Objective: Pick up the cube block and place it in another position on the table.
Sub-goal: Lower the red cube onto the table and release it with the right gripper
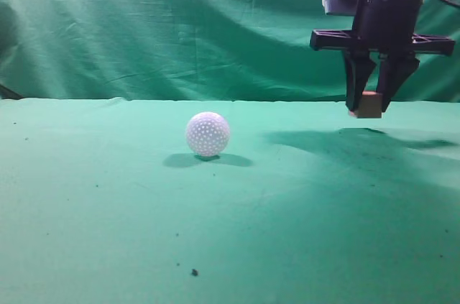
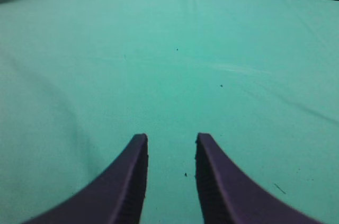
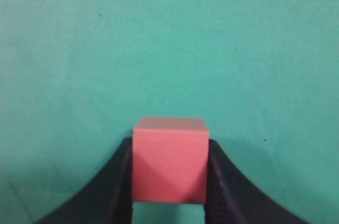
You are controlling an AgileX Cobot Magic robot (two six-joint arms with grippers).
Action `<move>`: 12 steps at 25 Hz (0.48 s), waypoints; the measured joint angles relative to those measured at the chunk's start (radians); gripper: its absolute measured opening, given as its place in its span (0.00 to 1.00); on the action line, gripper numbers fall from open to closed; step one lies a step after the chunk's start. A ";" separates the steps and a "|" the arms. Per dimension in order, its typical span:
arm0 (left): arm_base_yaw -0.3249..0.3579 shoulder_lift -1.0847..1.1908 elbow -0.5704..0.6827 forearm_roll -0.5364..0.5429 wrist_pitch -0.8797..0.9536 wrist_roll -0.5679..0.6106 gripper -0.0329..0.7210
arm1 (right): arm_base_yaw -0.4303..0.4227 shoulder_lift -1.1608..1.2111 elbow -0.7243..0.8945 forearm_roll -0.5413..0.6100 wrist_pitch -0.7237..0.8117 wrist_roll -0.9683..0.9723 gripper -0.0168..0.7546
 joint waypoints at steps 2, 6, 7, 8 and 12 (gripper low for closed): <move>0.000 0.000 0.000 0.000 0.000 0.000 0.39 | 0.000 0.005 0.000 0.000 0.000 0.000 0.31; 0.000 0.000 0.000 0.000 0.000 0.000 0.39 | 0.000 0.005 -0.028 0.002 0.033 0.000 0.64; 0.000 0.000 0.000 0.000 0.000 0.000 0.39 | 0.000 0.003 -0.046 0.002 0.059 0.000 0.73; 0.000 0.000 0.000 0.000 0.000 0.000 0.39 | 0.000 0.000 -0.066 0.002 0.086 0.000 0.78; 0.000 0.000 0.000 0.000 0.000 0.000 0.39 | 0.000 -0.063 -0.111 0.006 0.171 0.000 0.55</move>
